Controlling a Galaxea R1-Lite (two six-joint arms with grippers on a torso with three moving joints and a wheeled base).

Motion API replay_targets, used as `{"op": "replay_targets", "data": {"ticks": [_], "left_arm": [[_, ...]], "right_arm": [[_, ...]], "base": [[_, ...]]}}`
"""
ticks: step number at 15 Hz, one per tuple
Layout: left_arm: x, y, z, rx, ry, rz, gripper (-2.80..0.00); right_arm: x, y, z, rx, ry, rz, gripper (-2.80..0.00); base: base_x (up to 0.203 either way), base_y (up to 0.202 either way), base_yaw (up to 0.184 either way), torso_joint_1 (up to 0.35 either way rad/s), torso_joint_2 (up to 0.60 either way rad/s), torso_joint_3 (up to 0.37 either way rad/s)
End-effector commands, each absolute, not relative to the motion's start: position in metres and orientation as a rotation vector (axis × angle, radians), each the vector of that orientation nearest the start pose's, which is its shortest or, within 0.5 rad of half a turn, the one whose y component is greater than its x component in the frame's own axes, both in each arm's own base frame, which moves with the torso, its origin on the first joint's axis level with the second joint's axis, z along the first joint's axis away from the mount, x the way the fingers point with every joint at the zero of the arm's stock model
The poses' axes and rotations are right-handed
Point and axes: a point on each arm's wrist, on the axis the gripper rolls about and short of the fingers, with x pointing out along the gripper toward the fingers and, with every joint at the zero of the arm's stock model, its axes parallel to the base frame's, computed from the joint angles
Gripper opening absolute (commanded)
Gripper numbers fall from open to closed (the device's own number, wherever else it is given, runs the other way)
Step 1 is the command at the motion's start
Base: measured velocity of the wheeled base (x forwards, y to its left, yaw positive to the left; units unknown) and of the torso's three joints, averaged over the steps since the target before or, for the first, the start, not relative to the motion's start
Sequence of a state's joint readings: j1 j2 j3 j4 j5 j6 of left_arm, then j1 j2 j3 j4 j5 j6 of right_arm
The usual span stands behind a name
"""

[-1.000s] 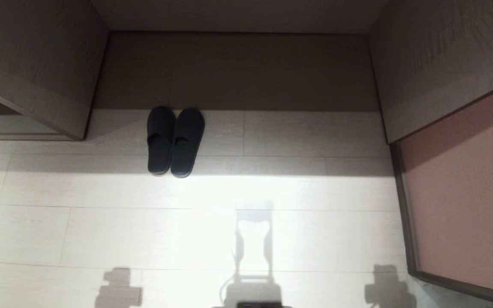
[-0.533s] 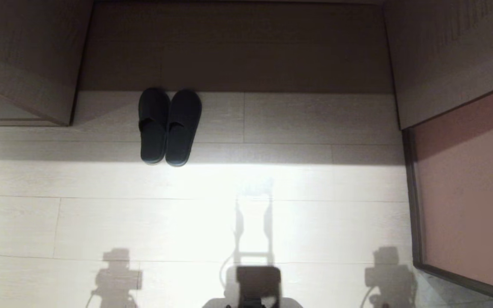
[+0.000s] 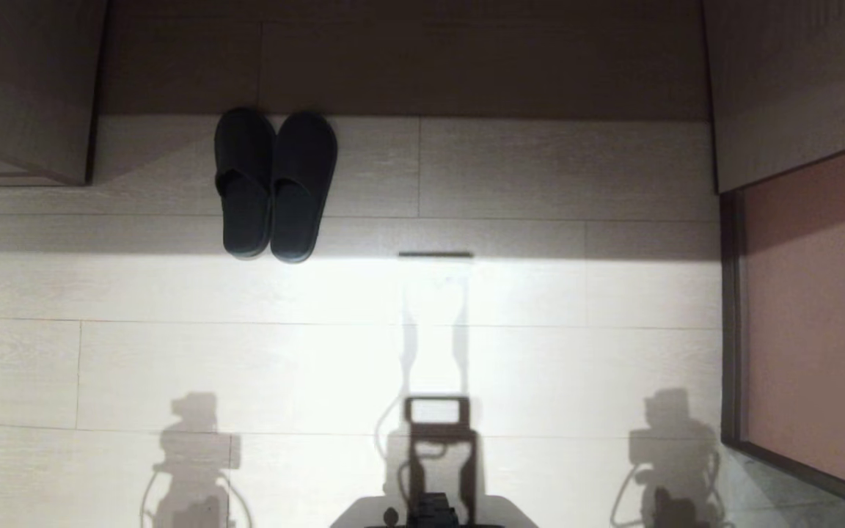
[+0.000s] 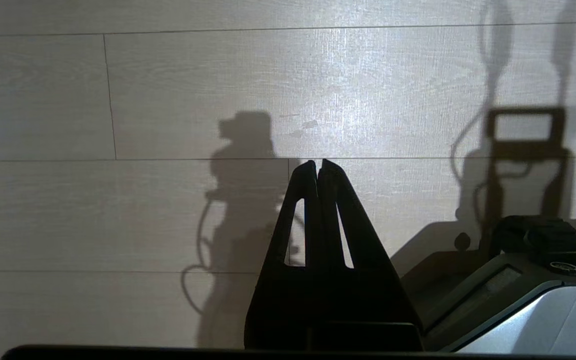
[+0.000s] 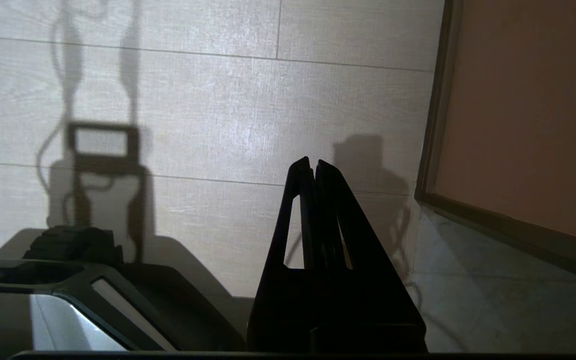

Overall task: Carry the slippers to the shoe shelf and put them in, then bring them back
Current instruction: Pick up the slippers on the floor

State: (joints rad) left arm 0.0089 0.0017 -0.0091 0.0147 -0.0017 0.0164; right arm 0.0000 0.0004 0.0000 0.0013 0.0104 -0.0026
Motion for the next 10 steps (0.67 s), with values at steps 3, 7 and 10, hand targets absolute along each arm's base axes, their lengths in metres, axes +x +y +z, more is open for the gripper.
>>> {"op": "replay_targets", "data": {"ticks": [3,7,10], "left_arm": [[-0.0233,-0.0002,0.0765,0.017,0.009,0.008,-2.80],[-0.0233,-0.0002,0.0765,0.017,0.009,0.008,-2.80],[-0.0233,-0.0002,0.0765,0.017,0.008,0.008,-2.80]], "right_arm": [[-0.0229,0.0003,0.0753,-0.003,0.000,0.012,-2.80],[-0.0229,0.0003,0.0753,-0.003,0.000,0.011,-2.80],[-0.0229,0.0003,0.0753,-0.003,0.000,0.012,-2.80]], "base": [[0.000,0.000,0.000,0.002,0.00,-0.201],[0.000,0.000,0.000,0.003,0.00,-0.196],[0.000,0.000,0.000,0.001,0.00,-0.197]]}}
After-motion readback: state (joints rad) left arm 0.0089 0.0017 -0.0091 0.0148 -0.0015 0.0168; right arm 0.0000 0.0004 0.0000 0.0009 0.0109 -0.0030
